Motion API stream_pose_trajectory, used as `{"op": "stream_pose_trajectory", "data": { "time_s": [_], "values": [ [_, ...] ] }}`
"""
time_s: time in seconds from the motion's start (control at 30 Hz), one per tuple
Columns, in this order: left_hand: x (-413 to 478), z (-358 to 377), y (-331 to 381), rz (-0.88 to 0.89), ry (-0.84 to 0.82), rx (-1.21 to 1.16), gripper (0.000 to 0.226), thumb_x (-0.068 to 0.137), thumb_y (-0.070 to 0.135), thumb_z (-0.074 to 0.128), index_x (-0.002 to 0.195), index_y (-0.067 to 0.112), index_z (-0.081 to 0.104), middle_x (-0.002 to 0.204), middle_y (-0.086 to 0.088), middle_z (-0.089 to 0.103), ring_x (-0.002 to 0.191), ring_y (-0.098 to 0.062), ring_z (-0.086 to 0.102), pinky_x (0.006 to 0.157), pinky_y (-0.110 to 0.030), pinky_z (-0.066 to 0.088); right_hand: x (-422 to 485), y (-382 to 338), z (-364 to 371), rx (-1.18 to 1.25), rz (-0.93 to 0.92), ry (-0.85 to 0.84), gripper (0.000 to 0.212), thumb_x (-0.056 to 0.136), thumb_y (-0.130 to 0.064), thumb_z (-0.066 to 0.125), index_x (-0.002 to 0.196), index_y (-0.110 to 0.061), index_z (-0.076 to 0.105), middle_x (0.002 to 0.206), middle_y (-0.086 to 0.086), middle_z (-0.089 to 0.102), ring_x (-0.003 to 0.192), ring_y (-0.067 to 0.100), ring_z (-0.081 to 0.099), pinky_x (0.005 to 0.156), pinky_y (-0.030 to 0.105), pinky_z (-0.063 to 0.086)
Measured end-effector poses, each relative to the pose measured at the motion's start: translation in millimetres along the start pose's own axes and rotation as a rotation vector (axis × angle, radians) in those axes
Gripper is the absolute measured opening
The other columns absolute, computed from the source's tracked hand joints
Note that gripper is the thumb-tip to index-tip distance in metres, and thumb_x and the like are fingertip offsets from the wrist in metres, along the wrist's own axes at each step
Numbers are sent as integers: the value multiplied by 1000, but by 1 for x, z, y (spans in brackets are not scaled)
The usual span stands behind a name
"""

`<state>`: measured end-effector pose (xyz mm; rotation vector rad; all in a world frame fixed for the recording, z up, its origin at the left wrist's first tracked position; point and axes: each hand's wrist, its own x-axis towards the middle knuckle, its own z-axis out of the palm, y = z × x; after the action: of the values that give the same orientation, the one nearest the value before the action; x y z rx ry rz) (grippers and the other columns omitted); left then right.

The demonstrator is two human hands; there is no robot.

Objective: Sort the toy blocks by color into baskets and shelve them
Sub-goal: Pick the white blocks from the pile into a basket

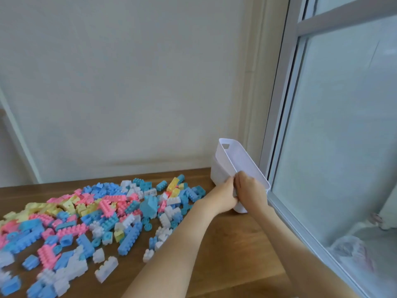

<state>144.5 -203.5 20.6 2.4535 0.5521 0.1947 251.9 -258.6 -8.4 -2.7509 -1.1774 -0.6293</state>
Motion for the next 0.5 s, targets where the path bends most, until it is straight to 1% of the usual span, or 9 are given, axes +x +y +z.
{"op": "stream_pose_trajectory", "data": {
  "time_s": [0.03, 0.1, 0.17, 0.2, 0.27, 0.33, 0.37, 0.43, 0.5],
  "values": [
    [5, 0, 0, -3, -10, 11, 52, 95, 19, 47, 143, 15, 27, 118, -14, 59, 98, -27, 59, 83, -37, 49, -1, 1, -1, 54, -23, 45, 38, 46, -10, 86, 59, -10, 51, 41, -3, 26, 22, 11, 35, 33, 10, 13],
    [9, 5, -3, -28, -43, 21, 39, 96, 17, 44, 135, 14, 36, 108, -9, 59, 88, -20, 57, 79, -32, 47, -10, -1, -19, 197, -49, 104, 40, 49, -6, 84, 64, -10, 47, 44, -7, 17, 23, 14, 39, 33, 12, 19],
    [10, 9, -4, -63, -54, -4, 33, 98, 15, 39, 131, 15, 39, 105, -3, 57, 84, -13, 53, 76, -26, 45, -15, -1, -34, 329, -86, 212, 35, 57, 0, 78, 70, -7, 46, 43, -2, 30, 27, 19, 37, 31, 17, 23],
    [11, 10, -4, -70, -50, -7, 35, 97, 13, 39, 132, 16, 38, 111, -4, 57, 90, -14, 54, 79, -26, 44, -16, 1, -38, 382, -105, 289, 27, 63, 0, 71, 72, -5, 46, 44, 2, 36, 31, 19, 32, 31, 18, 21],
    [11, 9, -4, -59, -14, -40, 41, 97, 12, 39, 137, 19, 34, 123, -7, 56, 105, -20, 55, 85, -29, 44, -19, 7, -42, 481, -94, 421, 11, 76, -11, 52, 70, -4, 48, 45, 5, 39, 38, 19, 28, 33, 18, 14],
    [6, 4, 1, -49, 83, -177, 40, 98, 15, 39, 138, 19, 34, 124, -7, 56, 110, -22, 54, 85, -30, 44, -29, 15, -37, 609, -66, 483, 32, 89, -26, 34, 75, -4, 51, 49, 7, 45, 43, 25, 38, 35, 26, 26],
    [3, 1, 4, -57, 168, -289, 37, 98, 19, 40, 135, 19, 37, 122, -5, 55, 110, -22, 54, 84, -30, 43, -35, 18, -30, 658, -72, 497, 38, 93, -30, 29, 77, -4, 52, 52, 8, 48, 45, 28, 42, 37, 31, 33],
    [-2, -2, 10, -116, 315, -525, 34, 97, 22, 45, 131, 20, 40, 118, 0, 54, 109, -17, 52, 81, -27, 41, -50, 22, -25, 701, -115, 530, 39, 96, -30, 29, 77, -4, 52, 51, 6, 47, 45, 28, 43, 39, 36, 35],
    [-8, 0, 13, -172, 417, -654, 47, 92, 12, 51, 135, 19, 33, 123, -3, 52, 109, -17, 51, 82, -27, 44, -61, 21, -25, 702, -150, 522, 37, 96, -29, 30, 77, -6, 52, 51, 1, 45, 43, 24, 41, 37, 34, 34]
  ]
}}
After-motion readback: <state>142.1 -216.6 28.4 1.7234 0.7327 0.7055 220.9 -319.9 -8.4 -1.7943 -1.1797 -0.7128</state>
